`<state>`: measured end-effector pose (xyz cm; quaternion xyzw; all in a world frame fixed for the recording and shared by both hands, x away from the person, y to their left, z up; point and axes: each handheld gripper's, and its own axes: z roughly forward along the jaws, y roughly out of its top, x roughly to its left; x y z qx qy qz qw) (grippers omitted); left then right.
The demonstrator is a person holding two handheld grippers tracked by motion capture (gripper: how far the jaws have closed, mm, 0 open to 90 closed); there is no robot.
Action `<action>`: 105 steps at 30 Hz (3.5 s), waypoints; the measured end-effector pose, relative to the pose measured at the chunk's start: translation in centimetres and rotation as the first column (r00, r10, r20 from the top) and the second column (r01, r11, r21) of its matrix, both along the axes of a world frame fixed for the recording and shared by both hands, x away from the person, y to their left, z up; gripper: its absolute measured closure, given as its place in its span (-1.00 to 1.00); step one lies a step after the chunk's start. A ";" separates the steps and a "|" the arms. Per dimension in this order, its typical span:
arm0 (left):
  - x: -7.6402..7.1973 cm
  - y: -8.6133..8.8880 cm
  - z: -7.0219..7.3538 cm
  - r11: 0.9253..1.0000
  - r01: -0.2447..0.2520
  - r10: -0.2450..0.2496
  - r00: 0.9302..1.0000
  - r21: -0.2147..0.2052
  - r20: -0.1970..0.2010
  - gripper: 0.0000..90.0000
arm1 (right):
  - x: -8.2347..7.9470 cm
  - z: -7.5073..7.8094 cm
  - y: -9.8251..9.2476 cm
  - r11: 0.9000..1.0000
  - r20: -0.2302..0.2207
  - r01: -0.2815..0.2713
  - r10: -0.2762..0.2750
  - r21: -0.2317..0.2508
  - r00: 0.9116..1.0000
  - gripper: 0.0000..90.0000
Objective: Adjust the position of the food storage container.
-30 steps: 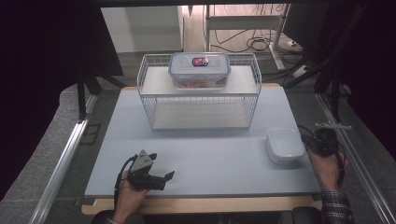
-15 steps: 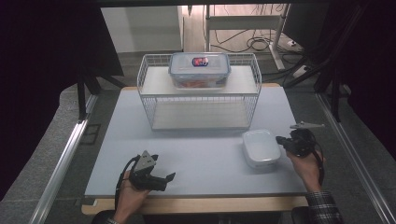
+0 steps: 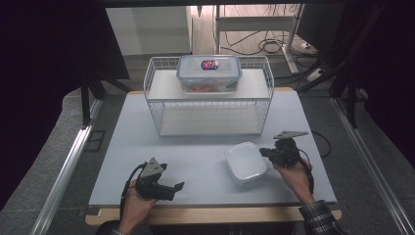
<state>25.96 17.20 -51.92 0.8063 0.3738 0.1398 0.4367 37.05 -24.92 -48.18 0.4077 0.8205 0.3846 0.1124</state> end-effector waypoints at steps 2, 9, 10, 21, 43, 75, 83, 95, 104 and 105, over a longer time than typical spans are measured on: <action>0.0 -0.1 0.0 1.000 0.005 -0.005 1.000 0.000 -0.002 -0.86 | -0.3 -0.1 1.2 0.999 -0.004 -0.036 0.036 0.008 0.999 0.98; -0.1 -0.2 0.1 1.000 0.025 -0.025 1.000 -0.004 -0.013 -0.82 | -1.4 0.8 2.0 0.997 0.078 -0.069 0.071 -0.036 0.994 0.98; -0.1 -0.2 0.1 1.000 0.029 -0.029 0.999 0.001 -0.015 -0.82 | -1.8 1.1 1.6 0.998 0.090 -0.065 0.067 -0.022 0.994 0.98; -0.1 -0.1 0.3 1.000 0.013 -0.013 1.000 -0.005 -0.009 -0.82 | -7.6 1.9 0.5 0.992 0.078 -0.122 0.119 0.031 0.990 0.94; 0.4 0.2 0.8 1.000 -0.005 0.004 0.999 -0.029 -0.033 -0.75 | -6.8 -0.4 1.5 0.987 -0.024 -0.157 0.156 -0.043 0.987 0.95; 9.9 -3.7 0.2 0.992 -0.109 0.111 0.994 0.059 -0.025 0.03 | 1.6 -1.3 6.5 0.988 -0.027 -0.149 0.148 -0.038 0.989 0.94; 9.5 -3.5 0.3 0.994 -0.095 0.097 0.994 0.047 -0.056 0.06 | 2.0 -1.5 7.8 0.986 -0.037 -0.163 0.162 -0.043 0.986 0.96; 8.5 -3.5 0.4 0.991 -0.089 0.095 0.994 0.102 -0.062 0.02 | 0.9 -1.4 8.2 0.981 -0.032 -0.187 0.185 -0.049 0.982 0.97; 8.6 -3.5 0.3 0.991 -0.096 0.103 0.992 0.094 -0.071 0.07 | -0.4 -1.1 8.3 0.976 -0.033 -0.206 0.204 -0.066 0.978 0.96; 8.6 -3.5 0.3 0.990 -0.100 0.107 0.992 0.096 -0.073 0.03 | -0.5 -1.1 8.2 0.976 -0.035 -0.206 0.204 -0.064 0.978 0.95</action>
